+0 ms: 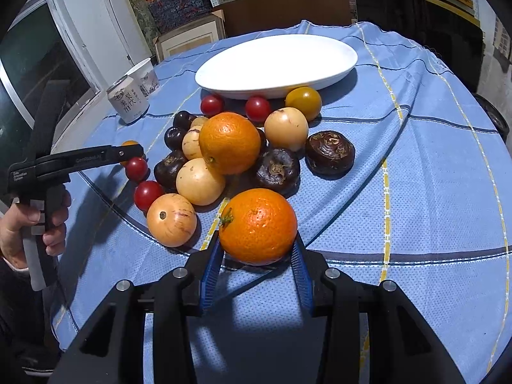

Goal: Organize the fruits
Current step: 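Grasp the large orange with the right gripper while the left gripper grasps a small orange, then carry both oranges onto the white plate and open both grippers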

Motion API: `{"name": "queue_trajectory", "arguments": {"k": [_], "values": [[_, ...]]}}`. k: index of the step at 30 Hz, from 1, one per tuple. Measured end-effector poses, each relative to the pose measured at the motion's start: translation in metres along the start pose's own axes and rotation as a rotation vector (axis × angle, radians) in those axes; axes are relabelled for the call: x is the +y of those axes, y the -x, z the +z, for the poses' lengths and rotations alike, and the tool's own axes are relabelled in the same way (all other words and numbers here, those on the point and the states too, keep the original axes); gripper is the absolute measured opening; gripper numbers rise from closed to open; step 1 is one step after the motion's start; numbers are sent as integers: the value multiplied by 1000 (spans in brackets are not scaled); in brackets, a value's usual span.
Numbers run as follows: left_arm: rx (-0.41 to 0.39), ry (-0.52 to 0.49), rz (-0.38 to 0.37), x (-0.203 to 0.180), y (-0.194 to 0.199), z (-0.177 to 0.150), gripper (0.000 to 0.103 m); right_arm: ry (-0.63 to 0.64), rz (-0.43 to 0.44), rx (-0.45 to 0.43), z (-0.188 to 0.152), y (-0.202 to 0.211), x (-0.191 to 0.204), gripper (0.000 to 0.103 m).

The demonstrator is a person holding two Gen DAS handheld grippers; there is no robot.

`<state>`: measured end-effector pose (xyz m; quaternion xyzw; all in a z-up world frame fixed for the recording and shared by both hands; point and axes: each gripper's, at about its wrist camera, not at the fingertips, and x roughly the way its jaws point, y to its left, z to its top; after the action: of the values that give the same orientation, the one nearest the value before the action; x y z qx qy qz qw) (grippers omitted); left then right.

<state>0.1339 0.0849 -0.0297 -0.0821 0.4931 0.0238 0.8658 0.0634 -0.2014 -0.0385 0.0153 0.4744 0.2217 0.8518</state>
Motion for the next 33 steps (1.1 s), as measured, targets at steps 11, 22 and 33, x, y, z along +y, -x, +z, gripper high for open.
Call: {"name": "queue_trajectory", "arguments": {"k": [11,22,33], "values": [[-14,30,-43,7,21,2,37,-4,27,-61,11,20,-5,42],[-112,-106,-134,-61,33,87,38,112,-36,-161,103,20,-8,43],[-5,-111,-39,-104,-85,198,38,51,-56,-43,204,-98,-62,44]]}}
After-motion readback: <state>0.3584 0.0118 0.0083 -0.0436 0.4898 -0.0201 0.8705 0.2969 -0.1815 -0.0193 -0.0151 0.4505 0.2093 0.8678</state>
